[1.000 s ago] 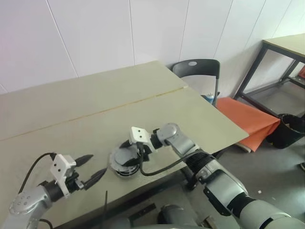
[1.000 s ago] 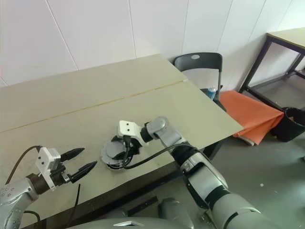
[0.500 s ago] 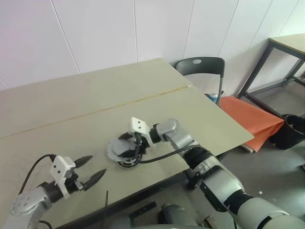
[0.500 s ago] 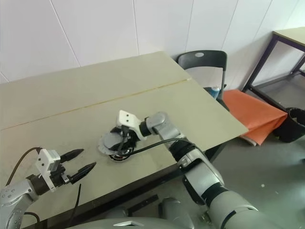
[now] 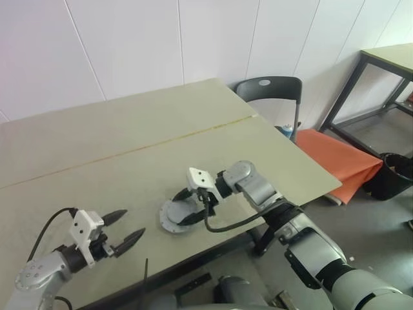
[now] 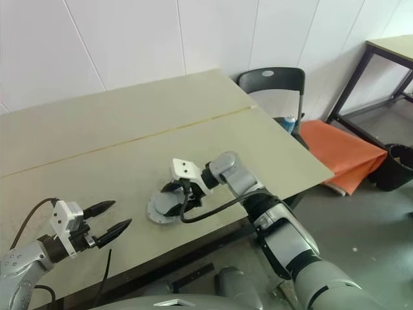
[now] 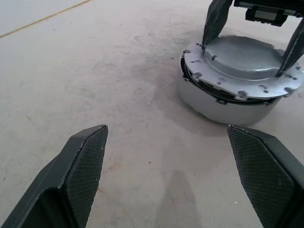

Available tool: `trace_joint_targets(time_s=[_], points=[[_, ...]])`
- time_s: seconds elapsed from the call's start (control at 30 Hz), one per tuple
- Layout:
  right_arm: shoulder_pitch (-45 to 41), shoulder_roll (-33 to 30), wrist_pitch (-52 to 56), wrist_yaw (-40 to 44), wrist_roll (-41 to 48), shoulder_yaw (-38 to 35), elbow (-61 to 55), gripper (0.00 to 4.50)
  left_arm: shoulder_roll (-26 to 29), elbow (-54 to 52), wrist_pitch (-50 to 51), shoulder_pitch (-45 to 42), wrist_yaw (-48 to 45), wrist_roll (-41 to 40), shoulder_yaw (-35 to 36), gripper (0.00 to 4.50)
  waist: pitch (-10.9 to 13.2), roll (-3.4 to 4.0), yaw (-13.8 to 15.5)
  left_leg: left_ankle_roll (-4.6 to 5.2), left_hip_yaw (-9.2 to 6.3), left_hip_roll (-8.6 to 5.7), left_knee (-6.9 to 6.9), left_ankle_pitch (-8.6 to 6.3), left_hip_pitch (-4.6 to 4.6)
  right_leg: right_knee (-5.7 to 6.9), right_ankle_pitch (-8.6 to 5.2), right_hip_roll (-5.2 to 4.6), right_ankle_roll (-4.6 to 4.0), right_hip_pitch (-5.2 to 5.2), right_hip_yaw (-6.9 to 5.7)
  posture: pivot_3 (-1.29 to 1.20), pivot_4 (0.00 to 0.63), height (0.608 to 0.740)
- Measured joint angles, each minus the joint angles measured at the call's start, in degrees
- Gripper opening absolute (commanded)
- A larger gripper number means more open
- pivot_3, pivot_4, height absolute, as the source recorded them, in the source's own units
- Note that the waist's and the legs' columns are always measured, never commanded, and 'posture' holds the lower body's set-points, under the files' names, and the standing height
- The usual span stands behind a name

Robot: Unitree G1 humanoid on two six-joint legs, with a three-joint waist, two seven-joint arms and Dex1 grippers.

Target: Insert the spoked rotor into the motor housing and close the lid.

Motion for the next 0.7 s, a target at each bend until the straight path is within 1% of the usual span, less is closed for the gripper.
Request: trace_joint_targets(time_s=[0.7], points=[[-0.8, 0.2, -3.3, -1.2, -2.2, 0.0, 2.4, 3.23, 0.0, 0.0, 0.0, 0.0, -0.2, 0.0, 0.0, 4.31, 0.0, 0.0, 0.1, 0.0, 0.01, -0.01, 0.01, 0.0, 0.04, 0.0, 0.01, -0.03, -0.02, 0.05, 0.01, 0.0, 0.0, 0.74]])
